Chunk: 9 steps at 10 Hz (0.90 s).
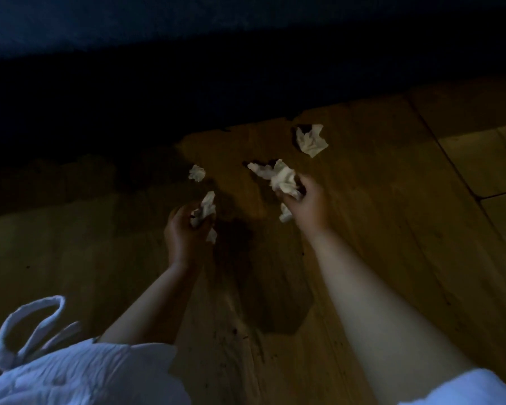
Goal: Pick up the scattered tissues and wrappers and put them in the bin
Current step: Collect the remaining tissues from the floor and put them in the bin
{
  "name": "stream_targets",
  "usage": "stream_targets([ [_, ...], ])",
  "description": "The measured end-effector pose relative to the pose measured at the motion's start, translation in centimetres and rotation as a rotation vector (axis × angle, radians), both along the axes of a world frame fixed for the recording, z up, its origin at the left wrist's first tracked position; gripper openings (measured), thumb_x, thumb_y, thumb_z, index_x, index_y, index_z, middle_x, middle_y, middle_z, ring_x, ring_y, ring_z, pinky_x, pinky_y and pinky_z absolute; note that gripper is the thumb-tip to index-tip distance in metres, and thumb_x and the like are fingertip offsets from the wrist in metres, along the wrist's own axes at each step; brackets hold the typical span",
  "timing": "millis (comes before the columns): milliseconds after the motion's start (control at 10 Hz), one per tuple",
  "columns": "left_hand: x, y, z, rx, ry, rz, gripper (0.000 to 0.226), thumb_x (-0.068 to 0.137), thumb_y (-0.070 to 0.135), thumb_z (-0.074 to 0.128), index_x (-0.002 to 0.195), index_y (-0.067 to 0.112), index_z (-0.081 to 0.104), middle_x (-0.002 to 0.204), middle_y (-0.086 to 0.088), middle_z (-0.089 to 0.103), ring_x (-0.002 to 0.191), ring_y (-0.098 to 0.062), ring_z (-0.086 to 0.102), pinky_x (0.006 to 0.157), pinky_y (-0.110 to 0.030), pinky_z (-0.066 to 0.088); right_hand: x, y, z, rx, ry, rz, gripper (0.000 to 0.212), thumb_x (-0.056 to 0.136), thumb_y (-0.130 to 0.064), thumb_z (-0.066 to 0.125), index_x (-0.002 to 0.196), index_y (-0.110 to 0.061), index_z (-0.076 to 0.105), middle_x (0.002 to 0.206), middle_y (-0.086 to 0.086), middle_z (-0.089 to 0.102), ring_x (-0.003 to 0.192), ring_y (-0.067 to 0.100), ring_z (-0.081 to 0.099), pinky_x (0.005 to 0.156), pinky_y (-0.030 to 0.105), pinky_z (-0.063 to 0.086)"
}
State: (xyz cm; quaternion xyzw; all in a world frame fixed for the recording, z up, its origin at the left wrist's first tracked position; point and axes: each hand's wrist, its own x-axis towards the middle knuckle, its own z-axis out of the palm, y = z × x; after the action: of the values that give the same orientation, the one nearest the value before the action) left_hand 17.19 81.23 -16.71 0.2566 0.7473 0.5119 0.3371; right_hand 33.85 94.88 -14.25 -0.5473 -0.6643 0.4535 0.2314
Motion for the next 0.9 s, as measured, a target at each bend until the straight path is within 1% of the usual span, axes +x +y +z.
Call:
stream_targets([
  [100, -1.4, 0.5, 1.2, 0.08, -0.062, 0.015, 0.054, 0.084, -0.004, 0.058, 0.133, 0.009, 0.041, 0.138, -0.011, 0.044, 0.115, -0.02, 0.055, 0.088, -0.038, 0.055, -3.0, 1.2, 1.0, -0.073, 0.114, 0.086, 0.078, 0.08, -0.002, 0.067, 0.145, -0.013, 0.025, 0.148, 0.007, 0.033, 0.133, 0.016, 0.035, 0.104, 0.03, 0.041],
  [200, -3.2, 2.5, 2.4, 0.078, -0.009, -0.058, 0.08, 0.082, -0.009, 0.06, 0.146, 0.013, 0.018, 0.145, 0.0, 0.031, 0.114, -0.004, 0.049, 0.074, -0.016, 0.054, -3.9, 2.2, -0.1, -0.116, -0.043, 0.14, 0.076, 0.083, -0.003, 0.065, 0.145, -0.008, 0.022, 0.149, 0.014, 0.031, 0.138, 0.026, 0.031, 0.106, 0.027, 0.031],
  [300, -4.6, 5.3, 2.8, -0.096, 0.104, -0.136, 0.082, 0.08, 0.003, 0.068, 0.146, 0.014, 0.022, 0.149, -0.007, 0.034, 0.133, -0.021, 0.039, 0.098, -0.025, 0.043, -3.8, 1.8, -1.5, -0.164, -0.067, 0.087, 0.062, 0.087, -0.004, 0.06, 0.142, -0.013, 0.033, 0.145, 0.012, 0.039, 0.134, 0.028, 0.037, 0.105, 0.028, 0.033],
  [400, -4.7, 6.7, 2.6, -0.187, 0.006, -0.109, 0.06, 0.088, 0.007, 0.06, 0.142, 0.012, 0.034, 0.14, -0.006, 0.046, 0.127, -0.023, 0.046, 0.071, -0.003, 0.047, -3.8, 0.6, -1.9, -0.161, -0.04, 0.064, 0.051, 0.091, 0.002, 0.049, 0.139, -0.013, 0.041, 0.146, 0.009, 0.039, 0.135, 0.023, 0.036, 0.092, 0.008, 0.029],
  [500, -5.2, 6.3, -1.2, -0.217, -0.035, -0.14, 0.046, 0.089, 0.008, 0.058, 0.133, 0.005, 0.046, 0.122, -0.016, 0.059, 0.11, -0.027, 0.061, 0.069, -0.02, 0.053, -3.8, 0.0, -2.3, -0.148, -0.006, 0.007, 0.048, 0.09, 0.006, 0.048, 0.135, -0.009, 0.045, 0.143, 0.01, 0.043, 0.13, 0.021, 0.041, 0.083, -0.001, 0.027],
  [600, -4.6, 5.5, -2.0, -0.257, 0.002, -0.089, 0.037, 0.085, 0.007, 0.063, 0.12, -0.004, 0.056, 0.09, -0.002, 0.062, 0.079, -0.009, 0.062, 0.065, -0.015, 0.047, -3.7, 0.8, -2.0, -0.126, -0.084, -0.098, 0.041, 0.091, -0.002, 0.051, 0.132, -0.008, 0.049, 0.133, 0.013, 0.054, 0.117, 0.019, 0.052, 0.075, 0.003, 0.035],
  [700, -3.8, 5.4, -2.1, -0.262, -0.035, -0.031, 0.035, 0.087, 0.0, 0.057, 0.121, -0.007, 0.054, 0.112, -0.022, 0.06, 0.081, -0.019, 0.057, 0.065, -0.019, 0.044, -3.4, 3.1, -1.4, -0.082, -0.094, -0.231, 0.039, 0.09, -0.005, 0.055, 0.128, -0.006, 0.052, 0.128, 0.013, 0.058, 0.112, 0.019, 0.056, 0.064, -0.001, 0.037],
  [800, -4.1, 5.5, -2.3, -0.266, 0.042, -0.03, 0.036, 0.085, -0.001, 0.06, 0.12, -0.005, 0.056, 0.123, -0.025, 0.057, 0.106, -0.033, 0.058, 0.079, -0.029, 0.045, -3.1, 6.6, -0.7, -0.041, -0.135, -0.294, 0.041, 0.09, -0.011, 0.056, 0.13, -0.004, 0.049, 0.132, 0.015, 0.054, 0.121, 0.025, 0.052, 0.088, 0.019, 0.044],
  [900, -4.0, 5.4, -2.4, -0.244, 0.025, 0.014, 0.032, 0.085, -0.005, 0.057, 0.117, -0.006, 0.058, 0.12, -0.026, 0.058, 0.111, -0.038, 0.056, 0.081, -0.036, 0.048, -2.9, 9.7, -0.4, 0.0, -0.36, -0.213, 0.052, 0.086, -0.028, 0.063, 0.131, -0.006, 0.049, 0.142, 0.017, 0.042, 0.131, 0.036, 0.038, 0.108, 0.041, 0.032],
])
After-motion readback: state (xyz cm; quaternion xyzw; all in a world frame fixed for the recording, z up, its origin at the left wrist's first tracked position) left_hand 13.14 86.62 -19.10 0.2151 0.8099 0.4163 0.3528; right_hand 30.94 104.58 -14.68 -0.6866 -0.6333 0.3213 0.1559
